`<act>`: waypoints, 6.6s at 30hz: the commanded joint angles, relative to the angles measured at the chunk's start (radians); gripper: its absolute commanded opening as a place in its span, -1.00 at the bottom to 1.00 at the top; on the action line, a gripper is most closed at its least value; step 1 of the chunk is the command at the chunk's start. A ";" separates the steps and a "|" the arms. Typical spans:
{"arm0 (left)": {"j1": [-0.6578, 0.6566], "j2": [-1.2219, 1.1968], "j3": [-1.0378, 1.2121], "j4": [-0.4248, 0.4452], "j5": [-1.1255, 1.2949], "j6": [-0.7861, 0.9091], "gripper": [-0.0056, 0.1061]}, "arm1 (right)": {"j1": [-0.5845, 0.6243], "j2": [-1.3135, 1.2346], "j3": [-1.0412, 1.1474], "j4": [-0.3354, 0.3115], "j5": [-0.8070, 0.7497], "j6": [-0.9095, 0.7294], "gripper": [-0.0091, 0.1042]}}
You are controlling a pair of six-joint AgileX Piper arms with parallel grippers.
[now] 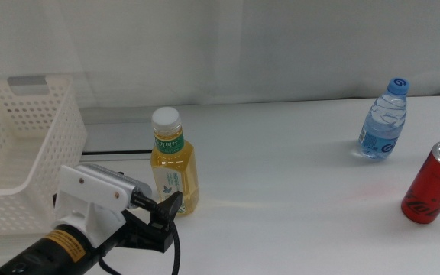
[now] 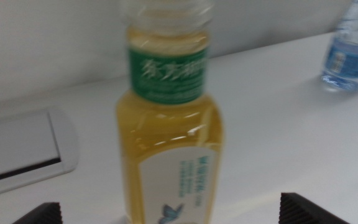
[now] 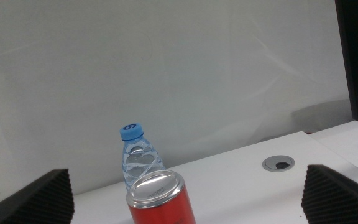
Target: Use arms to grab the bottles and put them into the dustbin to the left of the table.
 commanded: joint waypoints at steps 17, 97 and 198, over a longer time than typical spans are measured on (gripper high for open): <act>-0.008 0.442 -0.054 -0.041 -0.503 -0.087 0.72 | -0.006 -0.002 0.039 0.001 -0.004 -0.003 0.98; 0.777 0.386 -0.952 -0.288 1.132 0.385 -0.95 | -0.006 -0.002 0.039 0.004 -0.004 -0.003 0.98; 0.151 -0.379 -0.442 -0.403 1.093 0.515 0.58 | -0.006 0.650 -0.336 0.245 0.410 -0.221 0.77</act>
